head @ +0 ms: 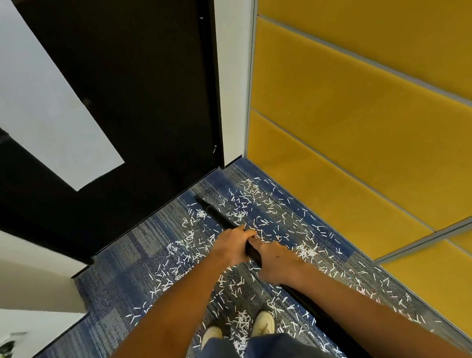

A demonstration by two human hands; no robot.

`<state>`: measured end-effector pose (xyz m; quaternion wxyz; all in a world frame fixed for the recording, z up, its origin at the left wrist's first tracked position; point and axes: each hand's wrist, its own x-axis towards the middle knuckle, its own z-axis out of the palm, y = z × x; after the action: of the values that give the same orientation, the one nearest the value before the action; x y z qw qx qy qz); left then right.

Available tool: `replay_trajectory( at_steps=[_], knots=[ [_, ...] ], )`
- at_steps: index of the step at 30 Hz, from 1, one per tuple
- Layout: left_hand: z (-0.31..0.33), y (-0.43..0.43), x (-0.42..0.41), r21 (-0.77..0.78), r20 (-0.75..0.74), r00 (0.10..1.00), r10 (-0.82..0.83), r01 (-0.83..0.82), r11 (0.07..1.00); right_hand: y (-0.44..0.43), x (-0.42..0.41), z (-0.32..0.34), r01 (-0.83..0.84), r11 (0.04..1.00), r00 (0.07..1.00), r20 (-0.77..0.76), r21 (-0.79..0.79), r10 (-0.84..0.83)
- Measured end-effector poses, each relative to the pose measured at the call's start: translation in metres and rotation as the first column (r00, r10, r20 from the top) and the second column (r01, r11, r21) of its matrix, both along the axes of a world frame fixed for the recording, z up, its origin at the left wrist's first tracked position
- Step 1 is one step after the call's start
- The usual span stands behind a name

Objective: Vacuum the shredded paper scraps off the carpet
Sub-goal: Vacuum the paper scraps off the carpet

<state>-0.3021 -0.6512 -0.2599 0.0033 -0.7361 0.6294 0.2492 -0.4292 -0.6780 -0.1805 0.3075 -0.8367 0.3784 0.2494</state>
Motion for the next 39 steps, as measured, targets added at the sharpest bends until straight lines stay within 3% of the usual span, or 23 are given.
replay_trajectory(
  at_steps=[5, 13, 22, 39],
  knots=[
    [-0.005, 0.027, 0.015, 0.032, 0.017, 1.0, -0.021, 0.021, 0.999, 0.03, 0.015, -0.001, -0.009, 1.0, 1.0, -0.008, 0.014, 0.009],
    [-0.003, 0.072, 0.047, 0.027, -0.093, 0.996, 0.001, 0.001, 1.0, 0.079, 0.047, 0.002, 0.024, 1.0, 1.0, 0.011, -0.019, -0.024],
    [-0.003, 0.109, 0.047, 0.046, -0.069, 0.997, -0.029, 0.032, 0.998, 0.119, 0.047, -0.002, 0.075, 0.997, 0.997, 0.03, 0.013, -0.076],
    [0.0, 0.063, -0.018, 0.034, -0.198, 0.98, 0.029, -0.023, 0.999, 0.079, -0.011, -0.003, 0.136, 0.988, 0.991, 0.005, -0.073, -0.136]
  ],
)
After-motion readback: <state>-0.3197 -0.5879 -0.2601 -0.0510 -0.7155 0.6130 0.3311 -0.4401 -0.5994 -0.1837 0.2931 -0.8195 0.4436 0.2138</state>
